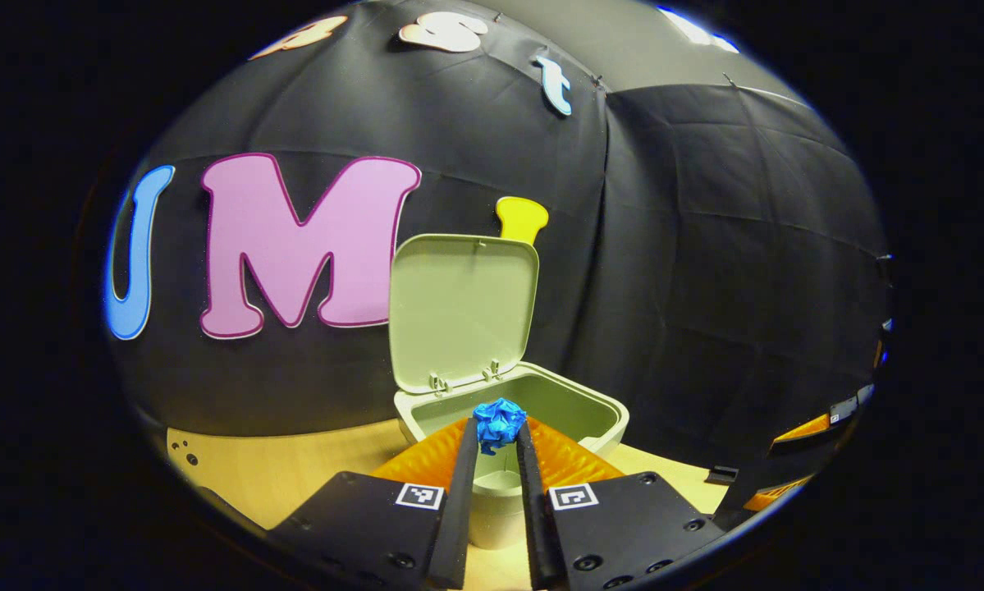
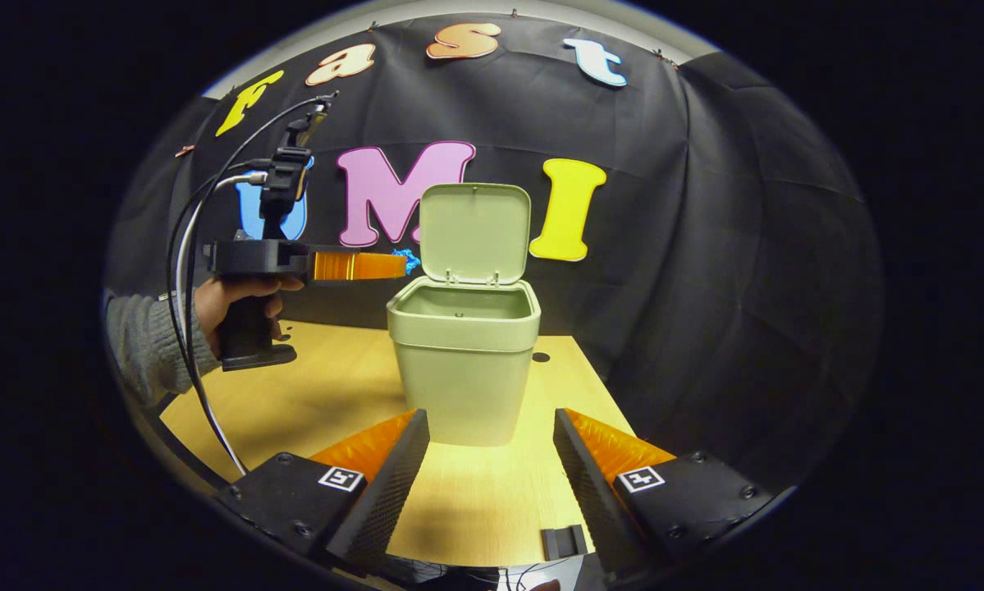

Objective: Press the lid of the desktop garbage bin to open it, pick up the crumpled paper on the desktop and throw it into the bin, then pick up the pop can on the desktop and drop it into the bin, and finally close the garbage bin lid.

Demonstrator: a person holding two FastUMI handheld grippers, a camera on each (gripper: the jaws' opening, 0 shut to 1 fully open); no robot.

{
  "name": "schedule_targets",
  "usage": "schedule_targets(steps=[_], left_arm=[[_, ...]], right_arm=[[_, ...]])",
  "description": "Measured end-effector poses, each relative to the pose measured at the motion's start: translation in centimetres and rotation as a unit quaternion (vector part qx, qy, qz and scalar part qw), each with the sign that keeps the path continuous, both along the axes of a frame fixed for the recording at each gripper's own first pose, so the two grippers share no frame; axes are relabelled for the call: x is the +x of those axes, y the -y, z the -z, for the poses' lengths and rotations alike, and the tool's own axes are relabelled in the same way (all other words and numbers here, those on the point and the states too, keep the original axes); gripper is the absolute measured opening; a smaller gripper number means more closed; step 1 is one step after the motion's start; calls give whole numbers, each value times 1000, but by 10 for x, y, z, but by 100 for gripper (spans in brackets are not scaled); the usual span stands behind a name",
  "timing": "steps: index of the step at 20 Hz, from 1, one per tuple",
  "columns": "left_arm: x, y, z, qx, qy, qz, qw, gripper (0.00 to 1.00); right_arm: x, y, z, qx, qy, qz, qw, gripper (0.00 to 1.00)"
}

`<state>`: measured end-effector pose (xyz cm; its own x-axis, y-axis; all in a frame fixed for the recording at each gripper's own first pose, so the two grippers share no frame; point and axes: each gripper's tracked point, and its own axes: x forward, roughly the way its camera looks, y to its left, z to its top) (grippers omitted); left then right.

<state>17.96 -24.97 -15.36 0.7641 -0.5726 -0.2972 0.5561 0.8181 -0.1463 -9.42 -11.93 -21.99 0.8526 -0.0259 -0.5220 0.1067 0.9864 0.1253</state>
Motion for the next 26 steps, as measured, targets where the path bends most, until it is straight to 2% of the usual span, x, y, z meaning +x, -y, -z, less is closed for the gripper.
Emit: schedule_targets(steps=[3,4,6,10,15,26], left_arm=[[11,12,12,15,-4,4,1000,33],[14,13,17,22,-5,1,1000,29],[18,13,19,29,-1,-8,1000,36],[14,14,11,24,17,-9,1000,98],[-2,-15,-4,19,25,-36,999,98],[-74,-144,-28,27,33,-152,988,98]], right_arm=[[2,16,2,-4,-3,11,1000,96],[3,20,3,-2,-3,14,1000,96],[6,25,6,2,-5,19,1000,96],[9,24,8,4,-7,17,1000,97],[13,4,10,7,-8,-11,1000,98],[19,-89,5,35,0,-123,992,98]])
